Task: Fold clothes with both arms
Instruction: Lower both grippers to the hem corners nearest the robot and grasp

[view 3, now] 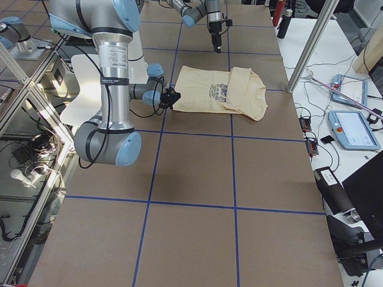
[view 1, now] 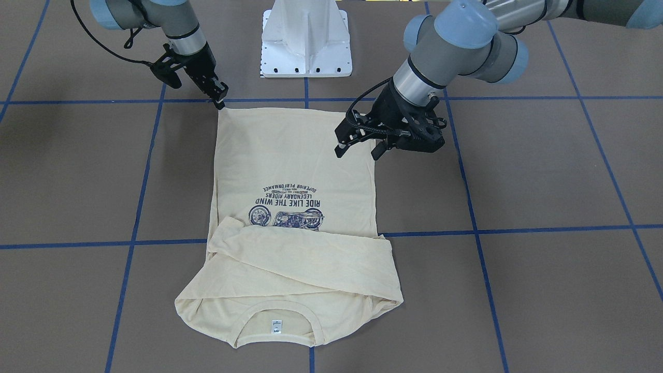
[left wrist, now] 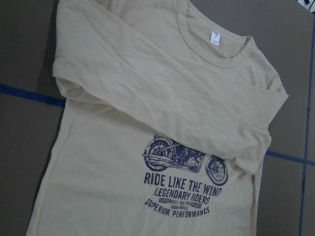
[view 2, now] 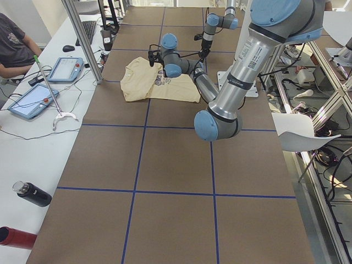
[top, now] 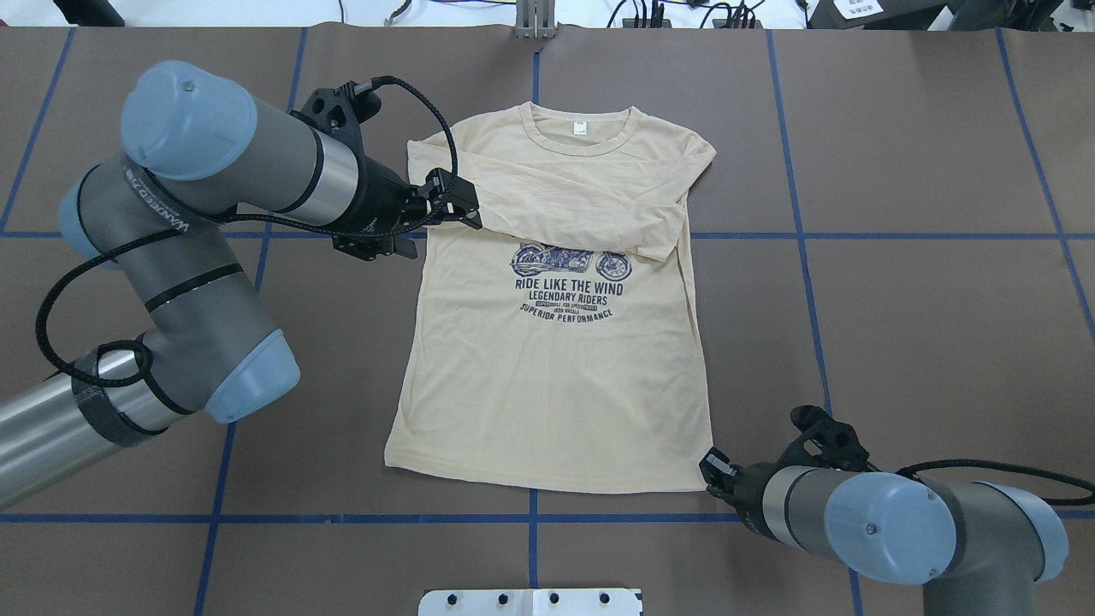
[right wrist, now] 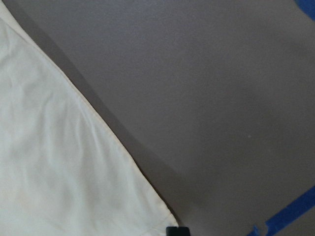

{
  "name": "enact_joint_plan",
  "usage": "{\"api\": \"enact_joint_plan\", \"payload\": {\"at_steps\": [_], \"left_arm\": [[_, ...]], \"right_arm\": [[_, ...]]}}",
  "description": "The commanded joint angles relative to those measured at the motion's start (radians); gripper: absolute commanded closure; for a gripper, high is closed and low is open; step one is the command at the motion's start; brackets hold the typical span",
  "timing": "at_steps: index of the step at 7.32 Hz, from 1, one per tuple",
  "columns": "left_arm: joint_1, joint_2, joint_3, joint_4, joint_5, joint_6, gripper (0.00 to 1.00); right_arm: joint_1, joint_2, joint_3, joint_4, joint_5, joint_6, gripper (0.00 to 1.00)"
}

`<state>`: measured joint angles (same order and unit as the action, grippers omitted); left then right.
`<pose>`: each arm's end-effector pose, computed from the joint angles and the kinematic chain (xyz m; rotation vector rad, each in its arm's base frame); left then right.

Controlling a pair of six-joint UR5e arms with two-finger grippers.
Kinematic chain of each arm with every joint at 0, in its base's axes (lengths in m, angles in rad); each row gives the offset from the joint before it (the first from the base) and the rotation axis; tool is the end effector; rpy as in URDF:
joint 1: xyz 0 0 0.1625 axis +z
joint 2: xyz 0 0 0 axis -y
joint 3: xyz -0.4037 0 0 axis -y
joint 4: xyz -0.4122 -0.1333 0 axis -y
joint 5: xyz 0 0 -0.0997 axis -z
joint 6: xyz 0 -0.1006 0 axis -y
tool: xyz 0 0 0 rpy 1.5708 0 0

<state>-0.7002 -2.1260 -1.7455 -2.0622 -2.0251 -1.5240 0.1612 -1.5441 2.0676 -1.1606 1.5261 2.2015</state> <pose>0.4312 -0.4800 0.1680 0.0688 1.2613 -0.2874 -0.4792 -0.2175 0.3396 -0.1815 -0.9418 0.7530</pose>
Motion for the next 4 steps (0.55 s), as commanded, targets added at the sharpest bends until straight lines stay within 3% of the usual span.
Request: {"api": "enact_joint_plan", "payload": {"at_steps": [1,2,4], "left_arm": [[0.138,0.114,-0.091,0.052,0.189,-0.048,0.01],[0.207,0.156,-0.153,0.142,0.257,-0.051,0.01],[0.327,0.282,-0.233,0.168,0.305,-0.123,0.01]], "right_arm": [[0.001,-0.043,0.049,-0.001,0.009,0.0,1.0],[0.001,-0.063,0.063,0.001,0.011,-0.002,1.0],[-0.002,-0.063,0.063,0.001,0.011,-0.002,1.0]]}}
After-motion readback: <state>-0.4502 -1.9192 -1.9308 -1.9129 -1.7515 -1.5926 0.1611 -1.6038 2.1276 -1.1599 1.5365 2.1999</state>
